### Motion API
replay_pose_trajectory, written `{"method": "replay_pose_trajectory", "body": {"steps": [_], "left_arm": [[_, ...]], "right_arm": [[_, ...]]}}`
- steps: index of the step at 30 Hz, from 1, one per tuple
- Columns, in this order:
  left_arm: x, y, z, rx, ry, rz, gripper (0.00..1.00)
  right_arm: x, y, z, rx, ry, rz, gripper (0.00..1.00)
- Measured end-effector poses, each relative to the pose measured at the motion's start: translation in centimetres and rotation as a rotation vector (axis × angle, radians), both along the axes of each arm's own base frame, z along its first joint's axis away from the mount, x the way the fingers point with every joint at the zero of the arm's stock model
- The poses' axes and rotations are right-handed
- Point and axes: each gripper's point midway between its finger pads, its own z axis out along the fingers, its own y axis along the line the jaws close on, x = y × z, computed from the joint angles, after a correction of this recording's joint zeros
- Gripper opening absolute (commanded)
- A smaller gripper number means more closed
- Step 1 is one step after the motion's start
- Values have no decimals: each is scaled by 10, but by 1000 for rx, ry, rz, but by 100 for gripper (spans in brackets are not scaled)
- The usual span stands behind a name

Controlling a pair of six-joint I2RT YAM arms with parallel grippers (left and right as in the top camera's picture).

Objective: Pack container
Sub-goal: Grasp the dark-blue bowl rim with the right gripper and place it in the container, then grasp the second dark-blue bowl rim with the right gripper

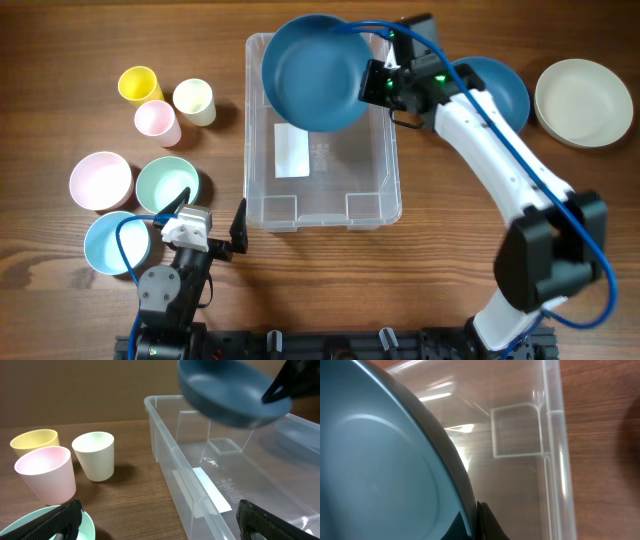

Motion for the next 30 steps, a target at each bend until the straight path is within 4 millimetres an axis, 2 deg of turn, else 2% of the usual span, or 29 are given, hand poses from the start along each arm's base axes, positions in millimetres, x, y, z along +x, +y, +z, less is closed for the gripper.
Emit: {"method": "replay_pose_trajectory", "body": {"steps": [2,4,5,7,8,10,14,15,17,19,20,21,23,25,26,28,30], "left_arm": [[0,0,0,0,0,0,100],[0,0,0,0,0,0,100],[0,0,0,0,0,0,100],[0,0,0,0,0,0,100],[0,0,0,0,0,0,100],[0,0,0,0,0,0,100],[0,0,0,0,1,0,100],[0,0,0,0,0,0,100],[0,0,0,0,0,0,100],[0,0,0,0,0,0,100],[0,0,0,0,0,0,100],[0,0,0,0,0,0,100],[0,0,0,0,0,0,100],[0,0,0,0,0,0,100],[0,0,0,0,0,0,100],[0,0,0,0,0,-1,100],[0,0,0,0,0,-3,100]], "right_arm": [[6,3,-20,-2,24,-3,8],[10,5,-30,2,32,-10,20],[12,6,-31,8,26,-11,25],[23,10,-25,32,-20,-12,42],[27,13,-21,45,-45,-10,42],[38,20,-8,82,-107,4,46],[36,25,25,130,-170,26,54],[31,24,53,149,-217,34,54],[18,17,90,167,-260,35,56],[-4,-7,140,185,-319,11,58],[-15,-24,157,183,-329,-16,59],[-24,-44,171,179,-340,-52,60],[-44,-103,181,141,-303,-183,61],[-63,-173,166,88,-203,-357,64],[-69,-199,156,66,-162,-420,65],[-78,-237,135,31,-84,-505,67],[-83,-263,109,5,-10,-553,70]]}}
